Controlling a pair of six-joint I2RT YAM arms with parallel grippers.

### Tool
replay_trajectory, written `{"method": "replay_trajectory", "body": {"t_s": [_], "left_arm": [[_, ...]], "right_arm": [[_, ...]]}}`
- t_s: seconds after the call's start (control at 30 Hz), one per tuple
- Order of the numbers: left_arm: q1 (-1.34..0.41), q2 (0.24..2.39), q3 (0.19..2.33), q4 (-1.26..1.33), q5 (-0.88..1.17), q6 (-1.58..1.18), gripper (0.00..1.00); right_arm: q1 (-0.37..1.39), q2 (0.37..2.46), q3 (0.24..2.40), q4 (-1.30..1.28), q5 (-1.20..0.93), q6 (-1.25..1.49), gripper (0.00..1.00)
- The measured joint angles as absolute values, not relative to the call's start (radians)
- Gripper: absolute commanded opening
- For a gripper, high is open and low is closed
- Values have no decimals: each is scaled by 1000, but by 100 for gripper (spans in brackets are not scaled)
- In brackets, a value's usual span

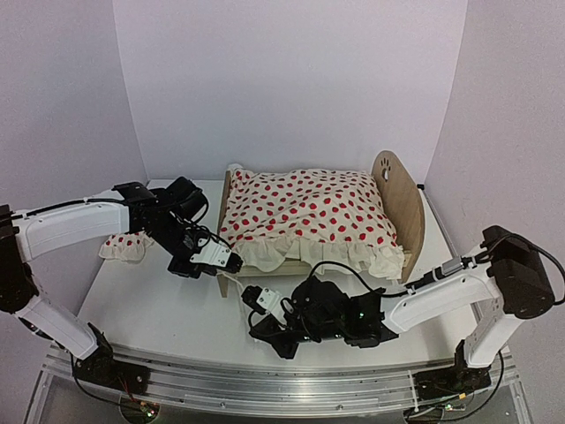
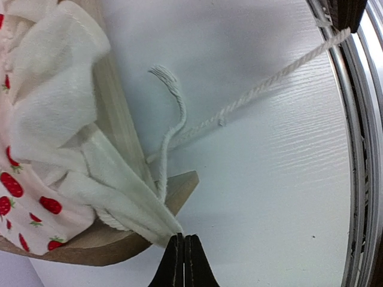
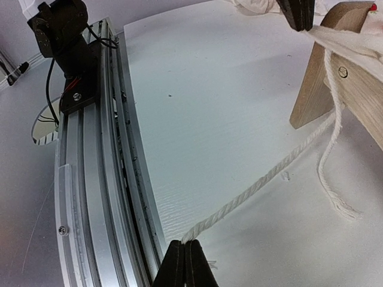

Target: Set up the pet bed

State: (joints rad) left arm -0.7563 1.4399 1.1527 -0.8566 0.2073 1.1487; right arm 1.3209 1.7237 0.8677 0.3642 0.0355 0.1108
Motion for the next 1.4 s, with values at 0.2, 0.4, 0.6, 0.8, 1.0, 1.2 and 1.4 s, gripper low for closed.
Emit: {"method": "replay_trajectory", "body": {"t_s": [0.2, 0.4, 0.6, 0.8, 1.0, 1.2, 1.4], "left_arm": [[-756, 1440, 1139, -853, 205, 1174, 0], [-752, 1433, 1127, -829, 203, 1169, 32], [-749, 1374, 1126, -804, 273, 1146, 54], [-798, 1144, 1032, -730, 449, 1195, 55], [-900, 1216, 923, -590, 462, 1124, 48], [-898, 1272, 883, -505, 438, 1081, 47], [-906, 1224, 774, -380, 451, 1060, 43]], "right_arm": [[1321, 1722, 867, 362, 16, 125, 0], [1320, 1681, 863, 350, 14, 133, 0], [1320, 1671, 863, 347, 10, 140, 0], [1320, 1671, 863, 351, -1, 182, 0], [1307, 1672, 863, 351, -12, 282, 0], [1258, 1694, 863, 360, -52, 474, 0], [1225, 1706, 863, 362, -53, 585, 0]]}}
